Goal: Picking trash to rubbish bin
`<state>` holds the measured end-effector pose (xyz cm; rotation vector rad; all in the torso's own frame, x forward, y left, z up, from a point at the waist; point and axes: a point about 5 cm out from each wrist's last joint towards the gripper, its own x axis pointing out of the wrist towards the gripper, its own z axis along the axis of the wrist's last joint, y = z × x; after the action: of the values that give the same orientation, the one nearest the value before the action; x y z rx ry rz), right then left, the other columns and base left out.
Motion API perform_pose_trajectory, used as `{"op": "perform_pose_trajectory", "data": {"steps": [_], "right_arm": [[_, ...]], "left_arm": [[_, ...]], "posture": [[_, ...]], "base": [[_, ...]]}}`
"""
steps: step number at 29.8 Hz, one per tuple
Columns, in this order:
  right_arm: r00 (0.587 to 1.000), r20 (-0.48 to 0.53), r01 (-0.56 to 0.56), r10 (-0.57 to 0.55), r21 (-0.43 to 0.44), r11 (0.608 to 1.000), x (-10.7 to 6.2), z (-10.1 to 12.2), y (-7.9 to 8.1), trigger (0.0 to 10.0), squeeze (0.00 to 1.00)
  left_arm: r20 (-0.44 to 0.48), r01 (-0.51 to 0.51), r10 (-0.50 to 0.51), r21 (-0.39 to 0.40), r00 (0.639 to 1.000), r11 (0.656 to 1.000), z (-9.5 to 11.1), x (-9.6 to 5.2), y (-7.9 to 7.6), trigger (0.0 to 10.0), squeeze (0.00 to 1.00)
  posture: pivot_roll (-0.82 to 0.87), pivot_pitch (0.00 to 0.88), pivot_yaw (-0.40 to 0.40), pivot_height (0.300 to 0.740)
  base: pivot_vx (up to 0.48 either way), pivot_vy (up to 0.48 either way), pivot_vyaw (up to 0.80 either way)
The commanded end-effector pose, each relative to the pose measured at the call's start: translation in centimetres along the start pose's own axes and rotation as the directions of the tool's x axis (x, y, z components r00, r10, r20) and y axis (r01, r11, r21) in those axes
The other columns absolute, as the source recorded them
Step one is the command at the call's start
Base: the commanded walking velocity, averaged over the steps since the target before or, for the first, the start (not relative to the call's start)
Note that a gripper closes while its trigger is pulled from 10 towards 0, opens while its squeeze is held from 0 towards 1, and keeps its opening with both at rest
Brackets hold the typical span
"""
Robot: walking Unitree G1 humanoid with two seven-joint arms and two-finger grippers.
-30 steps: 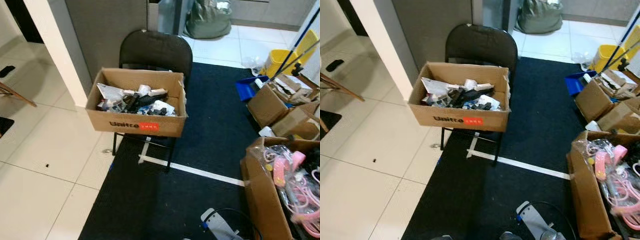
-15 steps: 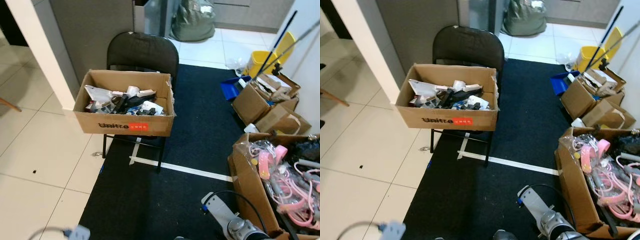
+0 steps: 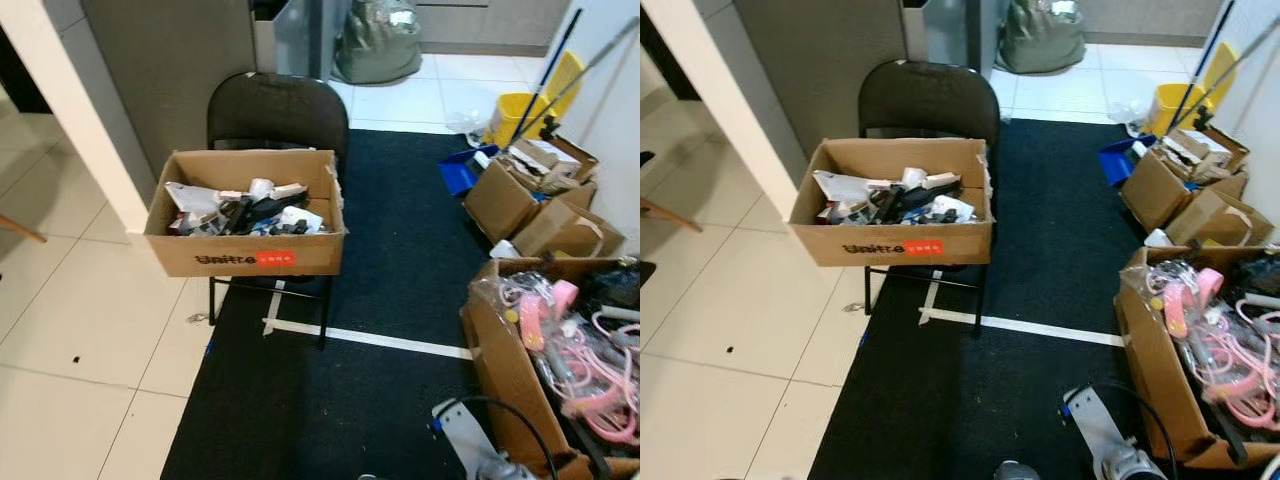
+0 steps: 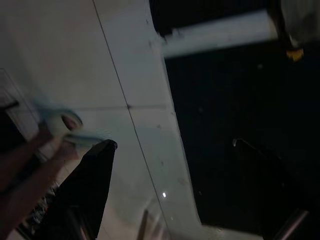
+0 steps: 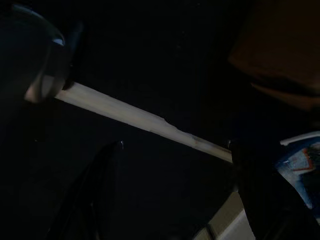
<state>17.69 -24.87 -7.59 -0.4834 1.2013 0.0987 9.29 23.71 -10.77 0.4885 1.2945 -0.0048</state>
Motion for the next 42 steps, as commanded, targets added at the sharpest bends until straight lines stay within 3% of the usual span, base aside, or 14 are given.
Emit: {"op": "perform_pose_trajectory", "data": {"steps": [1, 8, 21, 26, 33, 42], "right_arm": [[1.000, 0.002, -0.019, 0.020, -0.042, 0.999, 0.1, 0.0, 0.9, 10.0, 0.00], [0.998, 0.029, -0.047, 0.050, -0.092, 0.995, 0.1, 1.1, 1.8, 10.0, 0.00], [0.998, 0.041, -0.044, 0.048, -0.108, 0.993, 0.1, 1.7, 1.6, 10.0, 0.00], [0.998, 0.037, -0.047, 0.051, -0.110, 0.993, 0.1, 1.5, 1.7, 10.0, 0.00], [0.998, 0.034, -0.049, 0.055, -0.157, 0.986, 0.1, 1.7, 1.7, 10.0, 0.00], [0.997, 0.052, -0.054, 0.064, -0.178, 0.983, 0.0, 2.4, 2.2, 10.0, 0.00]], "left_arm": [[0.001, -0.036, 0.036, -0.006, 0.999, 0.999, 0.0, 0.1, 1.5, 10.0, 0.00], [-0.003, -0.068, 0.068, -0.037, 0.998, 0.997, -0.3, 0.1, 2.6, 10.0, 0.00], [-0.103, 0.011, -0.015, -0.040, 0.995, 0.999, -4.3, -0.5, -0.8, 10.0, 0.00], [-0.097, 0.006, -0.011, -0.047, 0.995, 0.999, -4.2, -0.5, -0.8, 10.0, 0.00], [-0.044, -0.025, 0.021, -0.095, 0.999, 0.995, -1.9, -0.2, 0.1, 10.0, 0.00], [-0.055, -0.018, 0.013, -0.103, 0.998, 0.995, -2.2, -0.2, 0.1, 10.0, 0.00]], "posture": [[-0.11, 0.095, 0.060, 0.740], [-0.07, 0.118, 0.038, 0.740], [-0.07, 0.095, 0.032, 0.740], [-0.06, 0.080, 0.017, 0.740], [-0.04, 0.057, -0.001, 0.740], [-0.03, 0.071, 0.007, 0.740]], "base": [[0.000, 0.000, 0.00], [0.000, 0.000, 0.00], [0.000, 0.000, 0.00], [0.000, 0.000, 0.00], [0.000, 0.000, 0.00], [0.000, 0.000, 0.00]]}}
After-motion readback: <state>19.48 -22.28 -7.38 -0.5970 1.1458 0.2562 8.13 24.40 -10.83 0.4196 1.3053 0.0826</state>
